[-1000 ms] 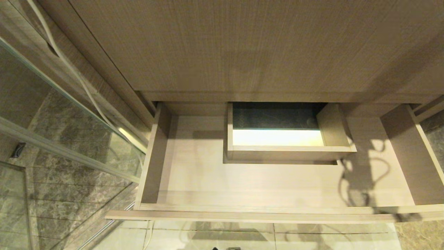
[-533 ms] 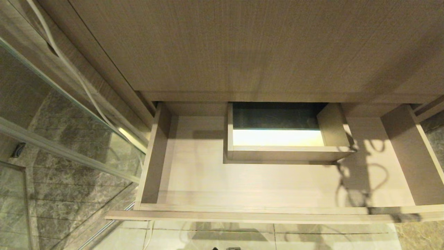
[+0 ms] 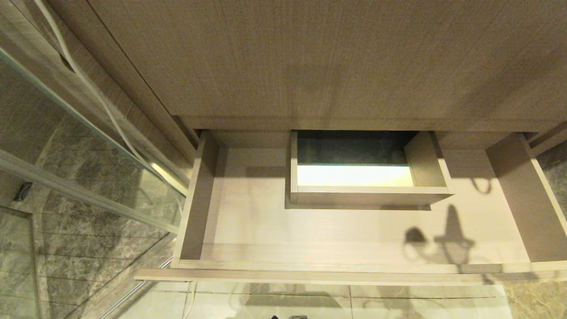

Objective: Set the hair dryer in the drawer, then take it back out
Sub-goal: Close the drawer

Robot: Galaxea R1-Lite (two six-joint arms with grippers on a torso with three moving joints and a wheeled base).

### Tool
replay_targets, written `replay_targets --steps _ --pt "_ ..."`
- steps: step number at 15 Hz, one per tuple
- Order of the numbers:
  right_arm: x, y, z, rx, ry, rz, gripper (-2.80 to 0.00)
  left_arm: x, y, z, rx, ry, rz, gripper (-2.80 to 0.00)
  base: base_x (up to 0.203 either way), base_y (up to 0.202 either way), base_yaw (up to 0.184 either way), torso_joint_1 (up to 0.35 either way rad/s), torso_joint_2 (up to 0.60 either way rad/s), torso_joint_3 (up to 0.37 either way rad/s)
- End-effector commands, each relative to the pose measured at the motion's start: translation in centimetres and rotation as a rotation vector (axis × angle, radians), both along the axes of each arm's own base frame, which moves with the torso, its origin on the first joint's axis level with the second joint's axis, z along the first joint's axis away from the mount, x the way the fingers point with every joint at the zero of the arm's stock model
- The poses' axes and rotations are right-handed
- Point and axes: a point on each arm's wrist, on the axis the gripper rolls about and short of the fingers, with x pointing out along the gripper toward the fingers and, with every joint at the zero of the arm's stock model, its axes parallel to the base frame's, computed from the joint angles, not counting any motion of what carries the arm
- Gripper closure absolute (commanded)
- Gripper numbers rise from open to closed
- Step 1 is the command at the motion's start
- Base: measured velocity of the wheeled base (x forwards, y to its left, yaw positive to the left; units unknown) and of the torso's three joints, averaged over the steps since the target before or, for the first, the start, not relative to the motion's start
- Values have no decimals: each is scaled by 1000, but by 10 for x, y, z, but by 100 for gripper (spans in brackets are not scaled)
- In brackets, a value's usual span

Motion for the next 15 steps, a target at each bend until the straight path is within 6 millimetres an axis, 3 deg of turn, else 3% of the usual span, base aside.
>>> replay_targets --steps 1,4,9,12,15 --pt "-36 18 -22 41 88 -5 0 0 0 0 0 0 0 0 0 0 0 0 0 0" --pt "-27 10 -61 193 333 -127 0 0 0 0 0 0 0 0 0 0 0 0 0 0" --pt "23 -26 -131 526 733 -390 0 0 0 0 0 0 0 0 0 0 0 0 0 0" --pt "46 -41 -191 793 877 -582 0 0 0 0 0 0 0 0 0 0 0 0 0 0" --pt "68 -55 -241 868 1041 -709 0 0 0 0 0 1 0 0 0 0 0 0 0 0"
